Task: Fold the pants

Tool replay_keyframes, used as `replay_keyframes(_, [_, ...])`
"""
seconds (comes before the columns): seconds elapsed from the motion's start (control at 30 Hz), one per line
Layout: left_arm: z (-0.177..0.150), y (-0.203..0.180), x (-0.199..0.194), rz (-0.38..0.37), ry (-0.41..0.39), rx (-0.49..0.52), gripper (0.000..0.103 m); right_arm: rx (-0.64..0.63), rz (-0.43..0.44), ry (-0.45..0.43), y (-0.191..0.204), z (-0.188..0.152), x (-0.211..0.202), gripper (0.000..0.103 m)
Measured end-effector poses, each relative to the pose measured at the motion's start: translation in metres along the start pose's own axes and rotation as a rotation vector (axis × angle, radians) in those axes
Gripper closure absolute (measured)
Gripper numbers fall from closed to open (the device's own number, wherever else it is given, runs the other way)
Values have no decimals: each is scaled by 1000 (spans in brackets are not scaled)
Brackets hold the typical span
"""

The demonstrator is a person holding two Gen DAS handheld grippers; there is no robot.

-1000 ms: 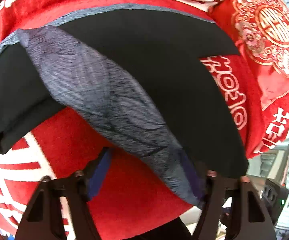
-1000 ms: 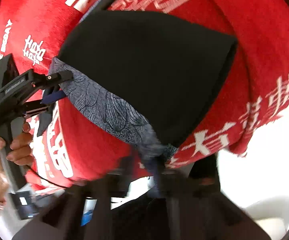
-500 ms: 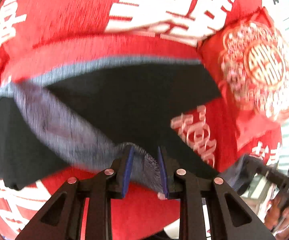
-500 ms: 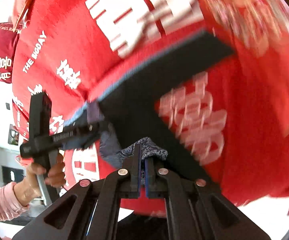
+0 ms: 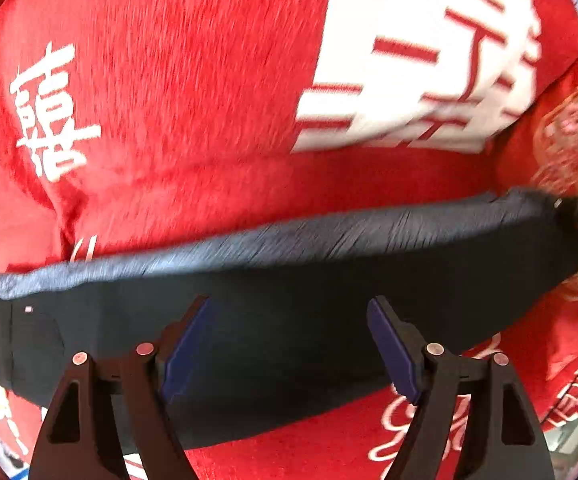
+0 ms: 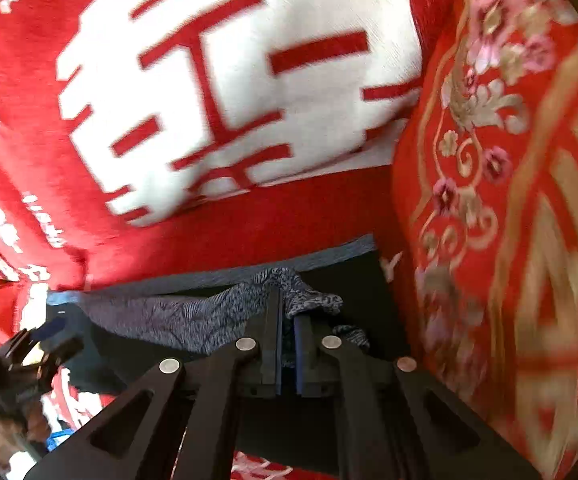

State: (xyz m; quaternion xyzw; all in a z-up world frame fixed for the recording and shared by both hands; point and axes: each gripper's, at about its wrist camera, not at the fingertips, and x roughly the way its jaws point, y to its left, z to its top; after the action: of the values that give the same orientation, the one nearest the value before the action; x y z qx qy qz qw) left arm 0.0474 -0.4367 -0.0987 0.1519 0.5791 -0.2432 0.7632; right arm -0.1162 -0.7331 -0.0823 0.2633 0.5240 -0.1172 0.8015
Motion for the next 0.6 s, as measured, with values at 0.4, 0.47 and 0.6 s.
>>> replay_keyframes(0.4, [4, -5, 51, 103, 77, -8, 24, -72, -60, -127, 18, 2, -29, 33])
replay_keyframes(0.47, [8, -9, 58, 112, 91, -1, 24, -71, -56, -72, 20, -4, -20, 49])
replay_keyframes(0.6, [19, -13, 78, 126, 90, -17, 24, -82, -112, 41, 15, -9, 26, 59])
